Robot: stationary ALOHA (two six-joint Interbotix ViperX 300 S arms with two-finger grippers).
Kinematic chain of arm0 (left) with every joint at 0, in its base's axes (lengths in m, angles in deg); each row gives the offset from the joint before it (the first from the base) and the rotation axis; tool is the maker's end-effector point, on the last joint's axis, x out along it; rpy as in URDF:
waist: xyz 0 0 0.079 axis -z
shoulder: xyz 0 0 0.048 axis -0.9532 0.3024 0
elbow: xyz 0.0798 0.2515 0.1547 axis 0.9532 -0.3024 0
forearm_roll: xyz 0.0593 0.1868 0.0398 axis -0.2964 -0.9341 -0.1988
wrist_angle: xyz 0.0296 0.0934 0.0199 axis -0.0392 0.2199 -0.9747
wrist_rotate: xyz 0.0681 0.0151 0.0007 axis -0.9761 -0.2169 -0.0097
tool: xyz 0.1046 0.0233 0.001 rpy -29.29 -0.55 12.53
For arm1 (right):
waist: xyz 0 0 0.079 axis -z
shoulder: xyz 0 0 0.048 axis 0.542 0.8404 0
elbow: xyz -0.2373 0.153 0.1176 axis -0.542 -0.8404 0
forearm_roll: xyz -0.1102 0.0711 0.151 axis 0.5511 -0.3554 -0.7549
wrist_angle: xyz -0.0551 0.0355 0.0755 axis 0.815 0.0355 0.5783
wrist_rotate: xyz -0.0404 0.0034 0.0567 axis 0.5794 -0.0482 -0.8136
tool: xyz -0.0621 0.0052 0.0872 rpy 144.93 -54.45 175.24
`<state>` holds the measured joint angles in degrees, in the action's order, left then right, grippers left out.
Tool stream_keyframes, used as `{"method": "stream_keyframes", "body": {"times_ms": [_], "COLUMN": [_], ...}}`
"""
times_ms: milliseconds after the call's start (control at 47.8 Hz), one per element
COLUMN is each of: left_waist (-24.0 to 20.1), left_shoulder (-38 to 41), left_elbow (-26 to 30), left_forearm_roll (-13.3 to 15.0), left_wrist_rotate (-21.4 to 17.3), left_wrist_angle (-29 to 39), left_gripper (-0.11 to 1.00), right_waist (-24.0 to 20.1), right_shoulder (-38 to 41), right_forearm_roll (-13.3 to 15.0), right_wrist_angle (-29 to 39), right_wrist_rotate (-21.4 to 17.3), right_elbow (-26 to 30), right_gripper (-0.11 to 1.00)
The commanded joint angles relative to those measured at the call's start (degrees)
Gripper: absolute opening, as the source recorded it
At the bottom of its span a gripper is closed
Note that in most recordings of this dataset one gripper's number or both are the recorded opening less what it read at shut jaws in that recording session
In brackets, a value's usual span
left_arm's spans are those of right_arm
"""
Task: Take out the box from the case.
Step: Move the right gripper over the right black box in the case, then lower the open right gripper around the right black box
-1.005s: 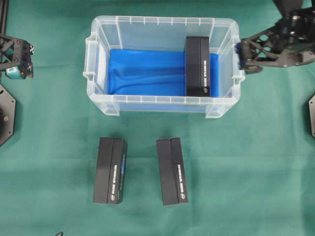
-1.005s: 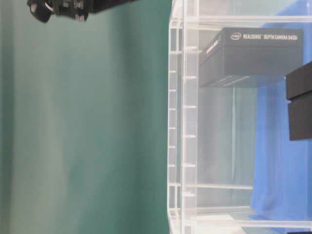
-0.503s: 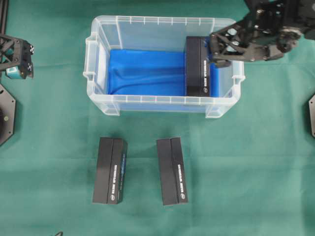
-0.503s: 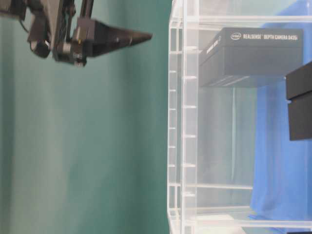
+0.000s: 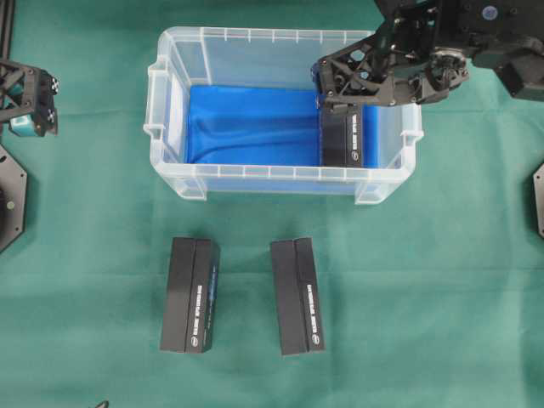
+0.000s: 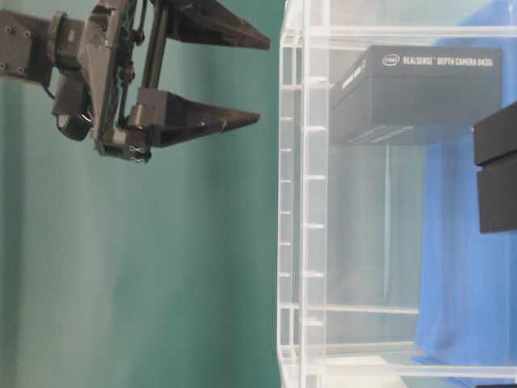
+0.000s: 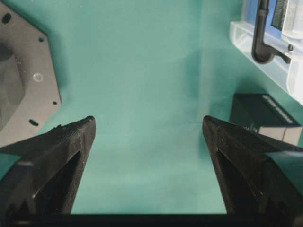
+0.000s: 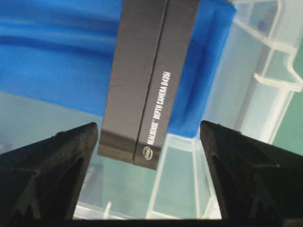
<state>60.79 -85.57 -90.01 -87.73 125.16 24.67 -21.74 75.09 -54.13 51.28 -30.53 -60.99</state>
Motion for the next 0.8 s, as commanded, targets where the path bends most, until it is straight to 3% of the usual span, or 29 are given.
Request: {"method": "stream_keyframes", "body": {"times_ms": [0,775], "left_waist": [0.53,0.70], "left_shoulder": [-0.26,-0.18], "left_elbow": [0.53,0.53], "left_forearm_roll": [-0.09,-0.09], "left_wrist_rotate": [0.00,0.00], "left_wrist_angle": [-0.18,-0.18], "left_gripper": [0.92,0.92], "right_waist": [-0.09,-0.09], "right_shoulder": [-0.53,1.14], "right_forearm_roll": [0.09,-0.09], "right_wrist_angle": [-0.88,-2.20], "right_wrist_rotate": [0.09,0.09], "right_elbow": [1.67,2.37], "right_gripper": [0.87,0.87]}}
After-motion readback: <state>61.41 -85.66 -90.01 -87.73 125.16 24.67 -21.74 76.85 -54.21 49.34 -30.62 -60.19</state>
